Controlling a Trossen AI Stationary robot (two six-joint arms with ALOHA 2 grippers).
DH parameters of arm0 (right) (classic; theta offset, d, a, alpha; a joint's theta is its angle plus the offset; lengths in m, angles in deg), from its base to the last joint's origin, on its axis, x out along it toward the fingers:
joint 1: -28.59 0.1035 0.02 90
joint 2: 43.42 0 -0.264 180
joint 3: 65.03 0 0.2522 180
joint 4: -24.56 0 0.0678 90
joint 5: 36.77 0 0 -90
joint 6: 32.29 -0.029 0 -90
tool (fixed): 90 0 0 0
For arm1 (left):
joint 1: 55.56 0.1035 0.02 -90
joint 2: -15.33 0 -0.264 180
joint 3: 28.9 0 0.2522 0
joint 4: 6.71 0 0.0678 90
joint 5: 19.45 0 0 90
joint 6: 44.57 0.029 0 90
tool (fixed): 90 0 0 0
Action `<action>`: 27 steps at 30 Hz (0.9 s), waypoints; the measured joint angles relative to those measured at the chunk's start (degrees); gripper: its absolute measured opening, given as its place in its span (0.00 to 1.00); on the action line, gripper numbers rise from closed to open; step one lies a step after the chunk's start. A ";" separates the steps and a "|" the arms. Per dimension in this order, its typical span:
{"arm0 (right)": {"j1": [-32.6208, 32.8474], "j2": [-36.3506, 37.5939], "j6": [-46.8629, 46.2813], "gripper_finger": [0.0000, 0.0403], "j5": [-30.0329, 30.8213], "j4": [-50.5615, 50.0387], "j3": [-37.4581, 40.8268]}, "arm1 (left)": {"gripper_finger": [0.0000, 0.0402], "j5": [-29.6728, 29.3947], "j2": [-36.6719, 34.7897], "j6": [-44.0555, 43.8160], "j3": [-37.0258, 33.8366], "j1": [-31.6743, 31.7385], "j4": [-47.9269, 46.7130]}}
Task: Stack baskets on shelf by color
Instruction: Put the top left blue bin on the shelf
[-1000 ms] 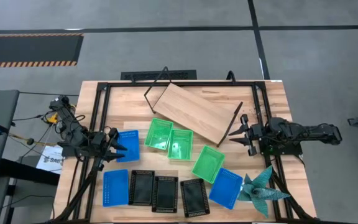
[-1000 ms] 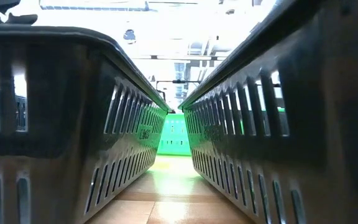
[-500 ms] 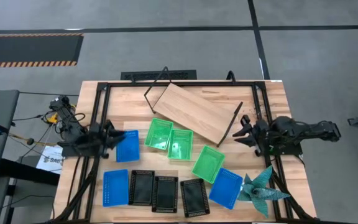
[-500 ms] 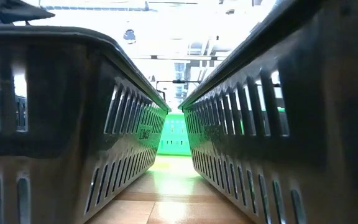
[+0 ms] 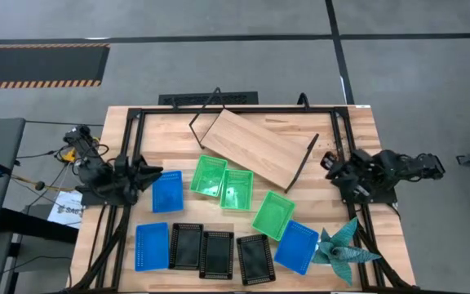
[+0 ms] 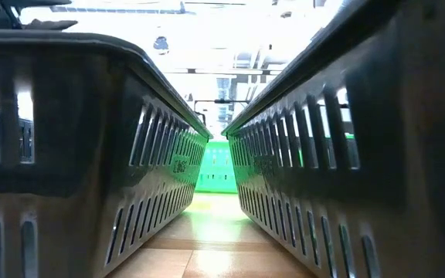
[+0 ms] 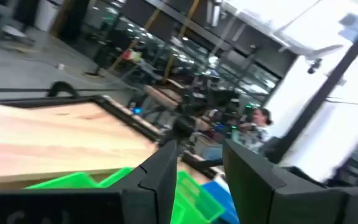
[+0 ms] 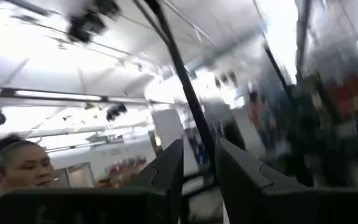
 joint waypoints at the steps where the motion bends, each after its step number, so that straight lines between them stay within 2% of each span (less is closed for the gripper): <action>1: 0.66 0.02 2.58 0.29 0.03 1.33 -0.35 | 0.29 0.44 0.66 0.00 0.91 -0.02 0.04; 4: 2.06 0.00 11.16 0.29 0.60 1.86 -2.04 | 0.29 -0.41 3.48 0.97 3.87 -0.02 -0.55; 9: 2.92 -0.04 22.52 0.31 5.29 -1.41 -5.63 | 0.29 -5.21 10.78 4.76 10.86 -0.02 -4.91; 14: 2.73 -0.04 28.33 0.37 12.59 -10.87 -9.14 | 0.29 -13.46 20.95 9.29 18.42 0.00 -7.12; 18: 2.73 -0.09 29.20 0.44 16.92 -16.86 -10.17 | 0.29 -16.09 28.07 11.35 25.11 1.04 -11.18; 23: 2.73 -0.07 29.20 0.51 17.09 -20.35 -10.23 | 0.30 -12.13 33.78 5.00 33.45 3.66 -23.61; 27: 2.77 -0.07 28.33 0.54 17.09 -22.03 -10.23 | 0.35 -3.58 38.51 -6.43 39.51 8.00 -35.73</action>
